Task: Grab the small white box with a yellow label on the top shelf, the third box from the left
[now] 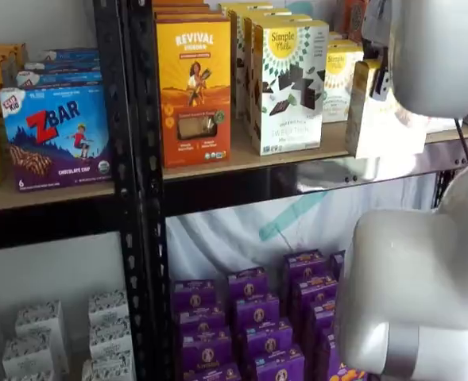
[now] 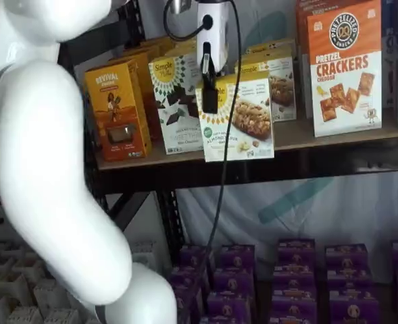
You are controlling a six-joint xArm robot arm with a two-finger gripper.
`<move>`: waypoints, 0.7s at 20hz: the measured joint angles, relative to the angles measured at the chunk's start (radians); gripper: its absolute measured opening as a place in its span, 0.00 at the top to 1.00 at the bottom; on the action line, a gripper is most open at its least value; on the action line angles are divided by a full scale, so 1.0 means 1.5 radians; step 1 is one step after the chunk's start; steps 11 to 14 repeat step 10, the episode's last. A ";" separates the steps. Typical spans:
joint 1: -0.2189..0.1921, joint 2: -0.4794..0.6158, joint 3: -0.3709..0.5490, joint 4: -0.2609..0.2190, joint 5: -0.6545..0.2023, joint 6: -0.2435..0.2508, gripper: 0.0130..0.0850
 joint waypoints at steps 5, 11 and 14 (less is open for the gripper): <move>0.004 -0.030 0.024 -0.003 0.009 0.005 0.72; 0.004 -0.050 0.041 -0.002 0.014 0.005 0.72; 0.004 -0.050 0.041 -0.002 0.014 0.005 0.72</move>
